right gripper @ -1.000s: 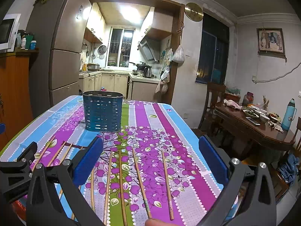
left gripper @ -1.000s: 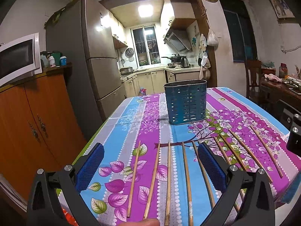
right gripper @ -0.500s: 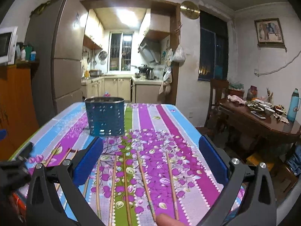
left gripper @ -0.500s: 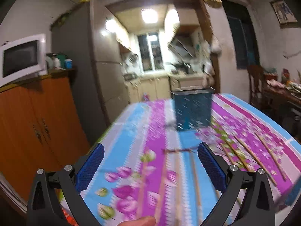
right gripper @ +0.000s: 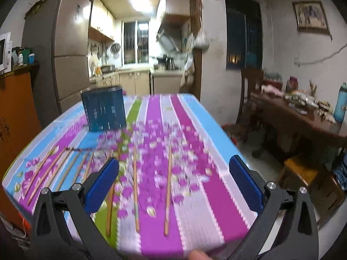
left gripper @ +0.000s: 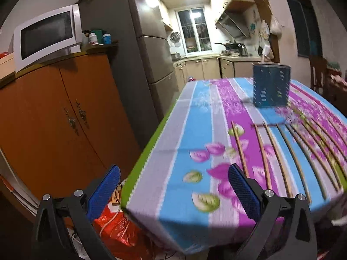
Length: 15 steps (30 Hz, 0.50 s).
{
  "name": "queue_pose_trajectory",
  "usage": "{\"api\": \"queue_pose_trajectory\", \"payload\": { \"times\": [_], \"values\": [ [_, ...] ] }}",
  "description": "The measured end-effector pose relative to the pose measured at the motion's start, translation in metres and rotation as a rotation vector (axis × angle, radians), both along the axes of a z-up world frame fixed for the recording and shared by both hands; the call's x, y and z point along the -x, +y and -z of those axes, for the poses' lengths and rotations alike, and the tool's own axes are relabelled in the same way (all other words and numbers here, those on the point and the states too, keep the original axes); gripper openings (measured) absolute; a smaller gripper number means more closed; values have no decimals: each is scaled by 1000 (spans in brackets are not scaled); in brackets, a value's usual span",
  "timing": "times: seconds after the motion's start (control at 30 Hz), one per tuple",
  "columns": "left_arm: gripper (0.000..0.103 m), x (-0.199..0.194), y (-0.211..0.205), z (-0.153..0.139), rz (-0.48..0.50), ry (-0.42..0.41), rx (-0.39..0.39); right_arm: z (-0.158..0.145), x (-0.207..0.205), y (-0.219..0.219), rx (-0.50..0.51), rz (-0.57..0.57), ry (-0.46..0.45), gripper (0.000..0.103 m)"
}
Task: Organize utensils
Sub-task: 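Move both tools over the row of wooden chopsticks, then lower the left tool onto a wooden chopstick and close its fingers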
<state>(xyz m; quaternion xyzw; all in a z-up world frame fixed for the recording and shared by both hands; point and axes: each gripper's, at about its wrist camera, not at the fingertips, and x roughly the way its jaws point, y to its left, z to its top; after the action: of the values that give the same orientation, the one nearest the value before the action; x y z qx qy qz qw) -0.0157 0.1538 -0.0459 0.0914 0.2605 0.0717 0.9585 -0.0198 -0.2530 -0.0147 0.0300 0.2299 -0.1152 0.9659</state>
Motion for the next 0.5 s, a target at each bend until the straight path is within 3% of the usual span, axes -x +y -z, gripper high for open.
{"api": "queue_pose_trajectory", "payload": {
  "times": [0.13, 0.23, 0.3, 0.37, 0.43, 0.5],
  "values": [
    [99, 25, -10, 10, 87, -25, -18, 22, 8, 4, -36, -64, 89, 98],
    [99, 30, -22, 17, 126, -6, -14, 32, 18, 14, 3, -100, 85, 98],
    [92, 29, -32, 22, 171, 28, 20, 35, 23, 17, 27, -124, 74, 98],
    [79, 29, -47, 28, 228, 64, 28, 39, 22, 17, 18, -172, 89, 98],
    [67, 27, -62, 34, 266, 96, 18, 45, 18, 9, -24, -190, 121, 98],
    [64, 29, -80, 45, 324, 120, 8, 48, 14, 3, -71, -212, 147, 93]
  ]
}}
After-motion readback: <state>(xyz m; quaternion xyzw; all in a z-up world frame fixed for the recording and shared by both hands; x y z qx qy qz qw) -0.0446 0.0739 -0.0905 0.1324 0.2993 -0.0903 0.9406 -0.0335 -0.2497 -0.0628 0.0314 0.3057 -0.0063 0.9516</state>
